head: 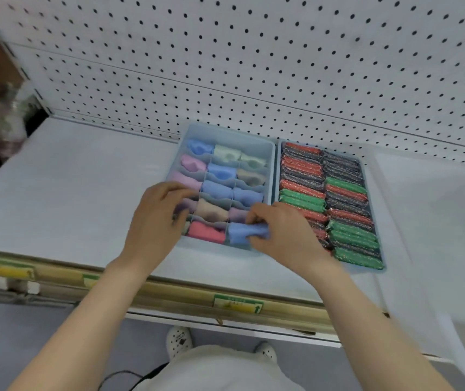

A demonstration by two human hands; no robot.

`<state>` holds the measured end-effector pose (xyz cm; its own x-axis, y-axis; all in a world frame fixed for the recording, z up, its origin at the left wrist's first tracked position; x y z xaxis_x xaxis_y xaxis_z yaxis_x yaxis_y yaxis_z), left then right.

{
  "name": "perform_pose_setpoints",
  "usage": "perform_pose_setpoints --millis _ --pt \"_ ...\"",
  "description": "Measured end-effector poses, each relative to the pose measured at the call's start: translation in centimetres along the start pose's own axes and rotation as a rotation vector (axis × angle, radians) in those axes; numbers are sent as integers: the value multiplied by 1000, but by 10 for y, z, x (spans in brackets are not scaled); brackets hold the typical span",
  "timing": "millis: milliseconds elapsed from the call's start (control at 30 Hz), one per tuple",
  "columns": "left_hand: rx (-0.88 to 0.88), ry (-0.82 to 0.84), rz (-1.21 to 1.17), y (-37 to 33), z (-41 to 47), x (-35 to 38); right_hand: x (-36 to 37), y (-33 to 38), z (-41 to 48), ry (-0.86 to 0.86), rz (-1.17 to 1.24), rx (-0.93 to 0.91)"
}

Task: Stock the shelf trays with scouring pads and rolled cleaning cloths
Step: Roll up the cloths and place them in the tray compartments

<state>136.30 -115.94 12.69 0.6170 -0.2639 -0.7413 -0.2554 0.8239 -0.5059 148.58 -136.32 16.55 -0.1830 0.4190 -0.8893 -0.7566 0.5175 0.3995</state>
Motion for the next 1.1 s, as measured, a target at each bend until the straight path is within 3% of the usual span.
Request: perform_pose_setpoints --millis 100,267,400,533,800,933,1100 --pt "119 40 40 12 -3 6 15 11 11 34 -249 -89" --pt "180 56 58 15 -6 6 30 24 24 193 -466 -169" --pt "186 105 95 16 -6 6 27 27 30 160 -614 -284" --pt "185 117 100 16 -6 7 36 31 36 217 -634 -318" --pt "154 115 106 16 -8 7 20 22 33 430 -458 -140" --pt "147 107 110 15 -8 8 25 31 38 445 -748 -258" --pt "153 92 97 14 -10 6 34 26 37 449 -733 -266"
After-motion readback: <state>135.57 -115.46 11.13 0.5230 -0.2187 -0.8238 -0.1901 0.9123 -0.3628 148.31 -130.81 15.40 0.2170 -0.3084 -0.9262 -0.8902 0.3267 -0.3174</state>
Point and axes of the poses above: each hand's wrist, its own z-axis towards the middle knuckle, its own x-axis out of the palm, y = z × x, the point moved 1 cm from there along z, towards the middle knuckle, and after that the axes turned 13 degrees about -y, right-handed, at the moved point
